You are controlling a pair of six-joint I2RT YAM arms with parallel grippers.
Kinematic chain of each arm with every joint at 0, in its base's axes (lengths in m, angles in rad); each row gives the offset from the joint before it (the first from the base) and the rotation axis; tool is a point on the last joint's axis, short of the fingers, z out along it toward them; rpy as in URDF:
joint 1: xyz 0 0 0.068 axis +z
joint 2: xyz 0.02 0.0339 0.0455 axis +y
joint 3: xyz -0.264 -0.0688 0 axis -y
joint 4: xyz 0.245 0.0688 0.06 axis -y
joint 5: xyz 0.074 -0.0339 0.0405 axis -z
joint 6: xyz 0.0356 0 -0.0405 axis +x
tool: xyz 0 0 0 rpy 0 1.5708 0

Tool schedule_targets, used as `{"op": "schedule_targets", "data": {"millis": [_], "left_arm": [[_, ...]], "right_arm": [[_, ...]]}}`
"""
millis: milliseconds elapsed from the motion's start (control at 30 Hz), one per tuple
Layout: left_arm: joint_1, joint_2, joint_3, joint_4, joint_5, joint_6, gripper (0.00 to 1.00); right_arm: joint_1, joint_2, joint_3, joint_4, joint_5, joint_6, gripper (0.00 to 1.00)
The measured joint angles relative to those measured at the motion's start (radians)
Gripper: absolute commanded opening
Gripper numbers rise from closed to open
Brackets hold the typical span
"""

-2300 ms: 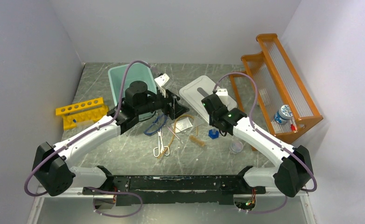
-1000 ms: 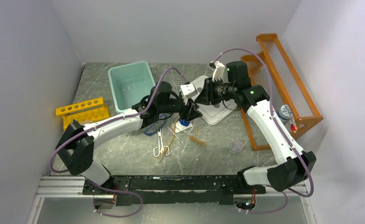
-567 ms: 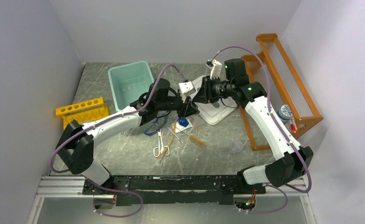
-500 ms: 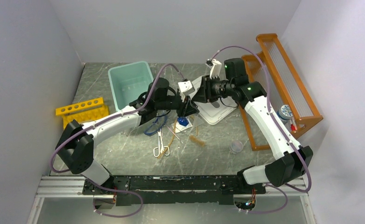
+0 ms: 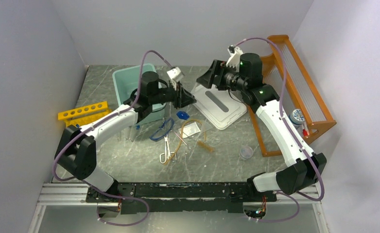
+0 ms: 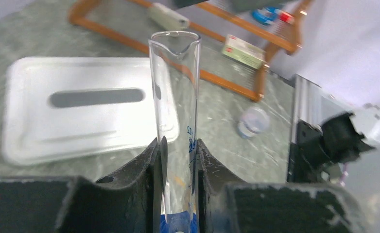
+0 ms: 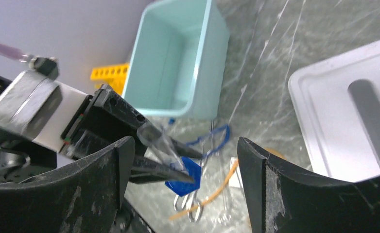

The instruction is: Organize the chemistry lab equipment

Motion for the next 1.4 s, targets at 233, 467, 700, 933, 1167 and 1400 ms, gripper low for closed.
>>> {"op": "schedule_targets", "data": {"millis": [233,467,700,933,1167,1400], "left_arm": [[0.167,-0.013,0.056,-0.185,-0.266,-0.094,0.05],[0.294,0.014,0.229,-0.430,-0.559,-0.183,0.05],[0.383,0.200,0.317,-0.571,-0.597,-0.287,0.05],[0.395,0.415,0.354,-0.678,-0.591,-0.330,0.06],[0.392,0.477,0.354,-0.666,-0.591,-0.396,0.07],[0.384,0.531,0.347,-0.600,-0.583,-0.461,0.19]], "right_arm": [[-0.006,-0.021,0.000,0.127,0.108,0.089,0.77],[-0.006,-0.018,-0.056,0.149,0.157,0.081,0.72],[-0.006,0.028,-0.091,0.143,0.208,0.053,0.71],[-0.006,0.089,-0.097,0.144,0.197,0.006,0.71],[-0.006,0.118,-0.112,0.148,0.178,-0.016,0.71],[0.003,0.156,-0.134,0.139,0.179,-0.028,0.71]]}}
